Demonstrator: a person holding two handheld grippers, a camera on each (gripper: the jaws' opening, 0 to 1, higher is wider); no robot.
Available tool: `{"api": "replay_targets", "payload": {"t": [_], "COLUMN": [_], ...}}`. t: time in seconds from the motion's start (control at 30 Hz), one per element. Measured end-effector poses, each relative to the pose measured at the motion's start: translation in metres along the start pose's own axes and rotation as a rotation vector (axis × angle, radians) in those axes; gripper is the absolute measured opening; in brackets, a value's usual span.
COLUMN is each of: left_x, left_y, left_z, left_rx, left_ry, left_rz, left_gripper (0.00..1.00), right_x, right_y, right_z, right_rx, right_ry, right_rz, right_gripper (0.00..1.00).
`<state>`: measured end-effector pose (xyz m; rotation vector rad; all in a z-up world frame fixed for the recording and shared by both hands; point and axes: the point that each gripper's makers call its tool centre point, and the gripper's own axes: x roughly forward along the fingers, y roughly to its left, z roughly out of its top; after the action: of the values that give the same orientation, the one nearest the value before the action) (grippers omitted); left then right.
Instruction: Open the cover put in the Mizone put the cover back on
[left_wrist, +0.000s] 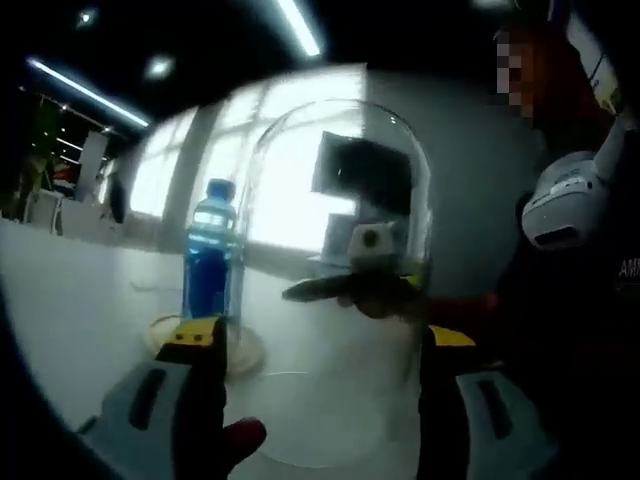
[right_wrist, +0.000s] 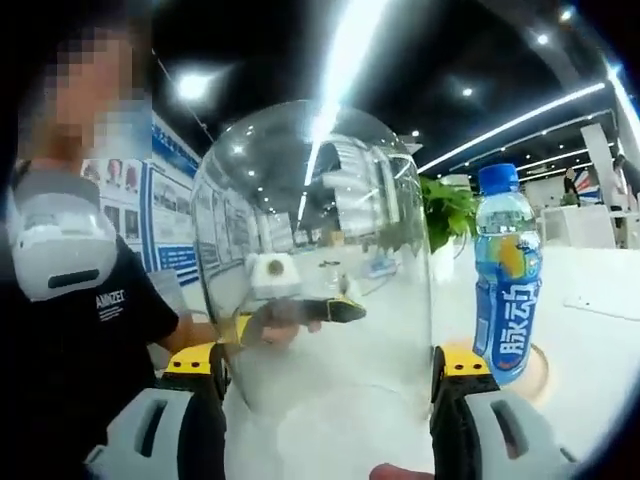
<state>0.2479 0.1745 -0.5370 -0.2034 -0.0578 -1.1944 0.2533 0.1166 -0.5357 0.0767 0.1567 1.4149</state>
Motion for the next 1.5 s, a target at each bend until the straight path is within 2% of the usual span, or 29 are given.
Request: {"api": "replay_targets", "payload": {"t": [0.23, 0.43, 0.67, 0.87, 1.0, 1.13, 1.5], "left_x": [0.005, 0.006, 0.008, 0.016, 0.019, 0.019, 0.019], "left_y": [0.004, 0.004, 0.005, 0.003, 0.004, 0.004, 0.002], "left_z": [-0.006, -0.006, -0.004, -0.002, -0.002, -0.002, 0.0], "left_rx": [0.021, 0.017, 0.027, 0.052, 0.058, 0.05, 0.022], "left_ry": [0.019, 0.021, 0.028, 0.096, 0.119, 0.134, 0.084], "left_rz": [0.014, 0.014, 0.001, -0.003, -0.005, -0.011, -0.031], "left_gripper": [0.68, 0.69, 0.69, 0.72, 0.73, 0.73, 0.73], "right_x": [0.002, 0.003, 0.007, 0.008, 0.008, 0.01, 0.011], "right_y": [-0.003, -0.004, -0.004, -0.005, -0.006, -0.006, -0.004], "right_z": [-0.001, -0.001, -0.003, -0.003, -0.004, -0.005, -0.002], "right_rx": [0.004, 0.003, 0.016, 0.004, -0.005, -0.013, -0.027], "right_ry": [-0.01, 0.011, -0.005, 0.004, 0.026, 0.018, -0.069], "right_rz": [0.005, 0.019, 0.032, 0.037, 0.045, 0.05, 0.036], "right_gripper": [0.79, 0.81, 0.83, 0.84, 0.85, 0.86, 0.87]}}
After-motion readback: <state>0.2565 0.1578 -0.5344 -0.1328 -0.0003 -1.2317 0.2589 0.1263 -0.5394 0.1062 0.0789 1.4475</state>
